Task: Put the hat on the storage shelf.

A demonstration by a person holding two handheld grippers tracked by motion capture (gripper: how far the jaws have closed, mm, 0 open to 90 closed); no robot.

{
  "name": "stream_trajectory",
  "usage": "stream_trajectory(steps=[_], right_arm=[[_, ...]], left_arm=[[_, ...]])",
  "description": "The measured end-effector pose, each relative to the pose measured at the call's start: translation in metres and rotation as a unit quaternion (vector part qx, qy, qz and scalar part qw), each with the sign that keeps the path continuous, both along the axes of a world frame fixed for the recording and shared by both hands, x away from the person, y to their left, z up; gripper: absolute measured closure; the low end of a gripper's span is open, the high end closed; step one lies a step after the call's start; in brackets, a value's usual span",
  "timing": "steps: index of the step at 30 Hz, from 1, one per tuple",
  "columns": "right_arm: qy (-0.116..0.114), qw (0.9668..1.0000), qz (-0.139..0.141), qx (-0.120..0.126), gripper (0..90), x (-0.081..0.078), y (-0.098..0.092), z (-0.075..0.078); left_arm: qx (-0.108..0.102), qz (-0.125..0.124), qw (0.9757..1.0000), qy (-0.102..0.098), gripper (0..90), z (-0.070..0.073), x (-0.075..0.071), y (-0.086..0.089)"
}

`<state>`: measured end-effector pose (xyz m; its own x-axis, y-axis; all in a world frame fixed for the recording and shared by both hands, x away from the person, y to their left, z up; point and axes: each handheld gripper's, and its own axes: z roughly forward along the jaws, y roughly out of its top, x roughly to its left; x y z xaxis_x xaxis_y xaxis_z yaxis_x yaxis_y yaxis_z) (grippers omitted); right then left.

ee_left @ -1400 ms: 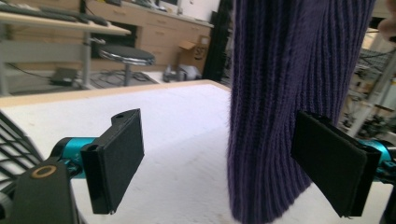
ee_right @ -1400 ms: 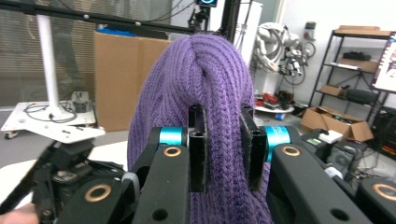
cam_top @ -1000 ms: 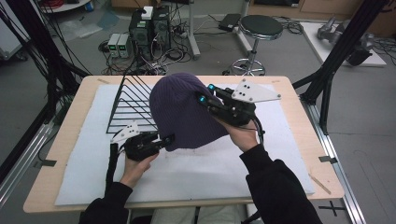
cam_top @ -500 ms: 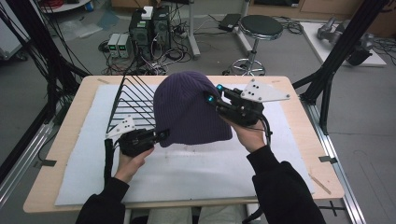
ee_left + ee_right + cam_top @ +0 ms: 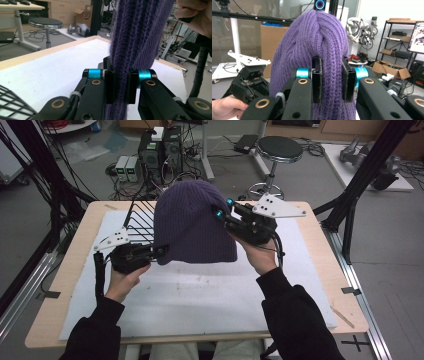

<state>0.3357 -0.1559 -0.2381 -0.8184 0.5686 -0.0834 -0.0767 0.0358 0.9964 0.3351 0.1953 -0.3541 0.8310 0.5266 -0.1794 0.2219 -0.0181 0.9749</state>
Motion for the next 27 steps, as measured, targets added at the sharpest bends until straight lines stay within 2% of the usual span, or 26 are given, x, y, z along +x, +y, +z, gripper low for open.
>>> stream_trajectory(steps=[10,16,22,27], right_arm=[[0.002,1.0000,-0.005,0.003,75.9,0.008,0.010,-0.001],[-0.002,0.9999,-0.007,0.007,75.8,0.011,0.017,0.002],[-0.002,0.9998,-0.013,0.014,75.7,0.023,0.036,0.007],[-0.007,0.9998,-0.012,0.016,75.8,0.029,0.048,0.014]], left_arm=[[0.006,0.010,0.9999,-0.003,82.4,0.007,0.003,0.014],[0.012,0.025,0.9996,-0.010,82.4,0.019,0.009,0.026],[0.008,0.045,0.9989,-0.012,82.4,0.029,0.014,0.043],[0.007,0.056,0.9983,-0.016,82.4,0.043,0.019,0.058]])
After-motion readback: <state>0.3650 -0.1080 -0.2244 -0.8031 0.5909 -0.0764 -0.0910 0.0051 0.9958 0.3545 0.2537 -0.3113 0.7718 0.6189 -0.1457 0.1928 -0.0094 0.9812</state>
